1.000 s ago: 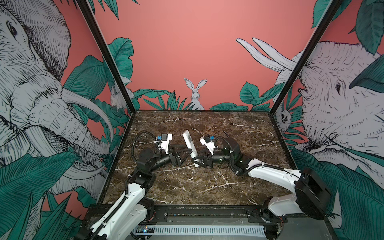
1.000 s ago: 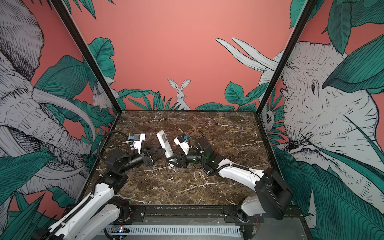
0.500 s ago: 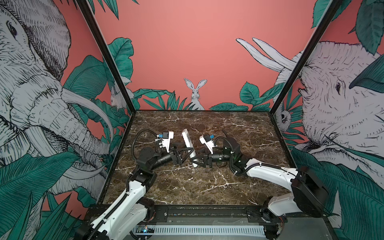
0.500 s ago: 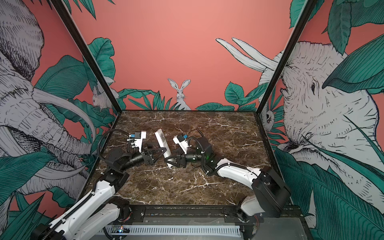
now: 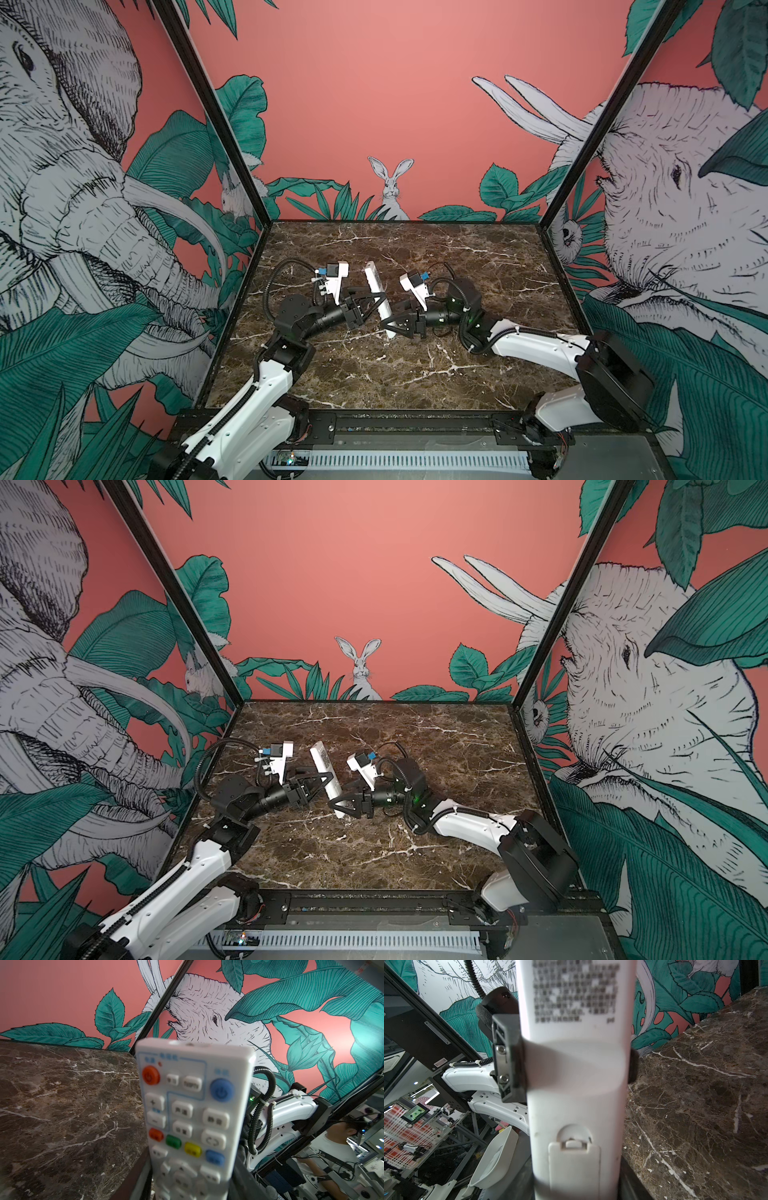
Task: Load the batteries into the remote control
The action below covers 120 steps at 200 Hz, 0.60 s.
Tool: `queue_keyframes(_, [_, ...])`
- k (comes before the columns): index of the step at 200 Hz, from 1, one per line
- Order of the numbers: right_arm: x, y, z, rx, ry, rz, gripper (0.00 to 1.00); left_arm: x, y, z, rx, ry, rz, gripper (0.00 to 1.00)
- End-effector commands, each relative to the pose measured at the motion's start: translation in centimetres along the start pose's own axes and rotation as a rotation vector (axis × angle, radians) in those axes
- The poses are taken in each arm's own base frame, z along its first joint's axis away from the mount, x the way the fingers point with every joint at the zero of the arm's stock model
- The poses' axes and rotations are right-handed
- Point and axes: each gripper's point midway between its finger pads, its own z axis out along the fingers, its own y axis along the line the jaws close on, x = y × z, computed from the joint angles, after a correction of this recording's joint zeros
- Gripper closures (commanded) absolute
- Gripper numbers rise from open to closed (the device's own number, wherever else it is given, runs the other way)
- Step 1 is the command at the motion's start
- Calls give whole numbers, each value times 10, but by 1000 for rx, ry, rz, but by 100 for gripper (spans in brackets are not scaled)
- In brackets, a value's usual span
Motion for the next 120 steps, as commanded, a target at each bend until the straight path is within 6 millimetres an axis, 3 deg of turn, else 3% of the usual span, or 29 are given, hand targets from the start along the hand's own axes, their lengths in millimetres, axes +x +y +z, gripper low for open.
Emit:
queue_keyframes(1, [-16, 15, -2, -61, -48, -79, 87, -11, -16, -1, 43, -30, 44, 61])
queue_keyframes(41, [-15, 14, -2, -53, -48, -77, 82, -11, -12, 0, 27, -29, 34, 75])
queue_keyframes(95, [-10, 1, -5, 37, -34, -84, 40, -12, 3, -4, -80, -36, 35, 86])
queue_keyframes(120, [-7, -3, -7, 68, -21, -91, 27, -12, 9, -6, -125, -40, 40, 88])
